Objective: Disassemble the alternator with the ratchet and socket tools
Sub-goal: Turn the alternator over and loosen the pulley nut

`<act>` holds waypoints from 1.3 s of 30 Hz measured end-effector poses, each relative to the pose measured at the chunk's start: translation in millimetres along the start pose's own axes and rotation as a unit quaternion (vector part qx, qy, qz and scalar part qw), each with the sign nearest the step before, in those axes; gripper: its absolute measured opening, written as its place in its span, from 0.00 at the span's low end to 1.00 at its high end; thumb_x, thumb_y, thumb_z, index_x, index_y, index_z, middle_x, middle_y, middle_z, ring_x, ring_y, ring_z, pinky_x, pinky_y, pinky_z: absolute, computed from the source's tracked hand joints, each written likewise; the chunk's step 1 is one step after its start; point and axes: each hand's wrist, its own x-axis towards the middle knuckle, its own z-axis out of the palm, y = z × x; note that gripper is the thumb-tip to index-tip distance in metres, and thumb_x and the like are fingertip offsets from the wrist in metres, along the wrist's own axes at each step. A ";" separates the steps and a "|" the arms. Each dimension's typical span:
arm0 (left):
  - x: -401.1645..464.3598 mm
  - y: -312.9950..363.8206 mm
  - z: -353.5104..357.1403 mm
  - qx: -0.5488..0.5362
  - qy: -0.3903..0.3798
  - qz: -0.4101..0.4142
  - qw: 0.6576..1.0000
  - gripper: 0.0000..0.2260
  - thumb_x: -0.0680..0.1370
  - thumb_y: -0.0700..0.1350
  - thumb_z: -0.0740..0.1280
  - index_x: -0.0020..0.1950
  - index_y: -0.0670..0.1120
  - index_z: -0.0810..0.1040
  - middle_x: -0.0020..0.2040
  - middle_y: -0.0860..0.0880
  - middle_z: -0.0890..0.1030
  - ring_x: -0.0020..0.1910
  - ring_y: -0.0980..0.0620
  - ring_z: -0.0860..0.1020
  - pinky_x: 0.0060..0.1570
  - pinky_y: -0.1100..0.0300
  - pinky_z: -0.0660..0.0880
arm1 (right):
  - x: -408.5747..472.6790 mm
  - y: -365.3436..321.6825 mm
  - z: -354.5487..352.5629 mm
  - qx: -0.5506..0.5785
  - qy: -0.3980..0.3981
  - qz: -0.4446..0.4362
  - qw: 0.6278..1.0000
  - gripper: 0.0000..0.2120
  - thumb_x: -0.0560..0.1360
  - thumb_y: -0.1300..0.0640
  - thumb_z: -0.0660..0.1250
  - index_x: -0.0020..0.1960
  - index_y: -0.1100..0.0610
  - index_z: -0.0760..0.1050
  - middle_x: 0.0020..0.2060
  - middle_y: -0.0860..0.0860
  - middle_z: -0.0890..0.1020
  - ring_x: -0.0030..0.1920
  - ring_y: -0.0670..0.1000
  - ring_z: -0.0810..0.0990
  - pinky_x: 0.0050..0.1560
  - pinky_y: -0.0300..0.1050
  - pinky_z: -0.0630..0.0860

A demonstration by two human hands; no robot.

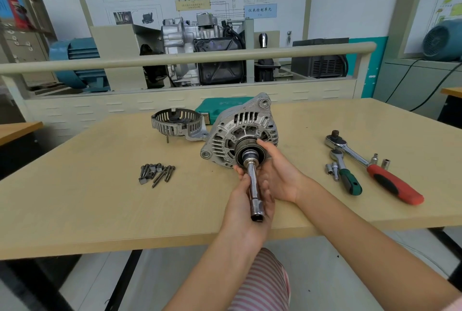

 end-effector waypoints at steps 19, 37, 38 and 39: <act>4.8 -1.5 1.6 0.022 0.006 -0.006 1.000 0.10 0.81 0.46 0.59 0.44 0.44 0.74 0.24 0.50 0.76 0.15 0.59 0.68 0.14 0.72 0.62 | -0.3 -0.3 -0.2 -0.014 0.005 0.003 1.000 0.31 0.65 0.41 0.66 0.60 0.62 0.73 0.45 0.58 0.82 0.40 0.51 0.82 0.48 0.43 0.77; 5.4 -3.6 -0.1 0.020 -0.010 0.020 1.000 0.07 0.81 0.46 0.60 0.49 0.46 0.75 0.29 0.49 0.77 0.16 0.59 0.67 0.13 0.71 0.61 | -2.7 0.3 1.0 0.001 0.005 0.012 1.000 0.28 0.71 0.40 0.62 0.58 0.62 0.73 0.42 0.57 0.82 0.37 0.51 0.82 0.40 0.39 0.79; 5.3 -3.4 -0.4 0.015 -0.014 0.017 1.000 0.07 0.81 0.46 0.59 0.49 0.46 0.75 0.29 0.49 0.77 0.15 0.59 0.67 0.13 0.70 0.60 | -2.9 0.5 0.9 -0.005 0.003 0.013 1.000 0.28 0.71 0.40 0.62 0.58 0.62 0.73 0.41 0.57 0.82 0.37 0.51 0.82 0.41 0.40 0.79; 5.4 -3.3 -0.6 0.012 -0.015 0.015 1.000 0.08 0.81 0.47 0.58 0.50 0.46 0.75 0.30 0.48 0.78 0.16 0.59 0.67 0.13 0.71 0.61 | -2.6 0.4 0.7 -0.010 0.004 0.011 1.000 0.28 0.70 0.40 0.63 0.57 0.62 0.74 0.41 0.57 0.82 0.37 0.51 0.82 0.41 0.40 0.79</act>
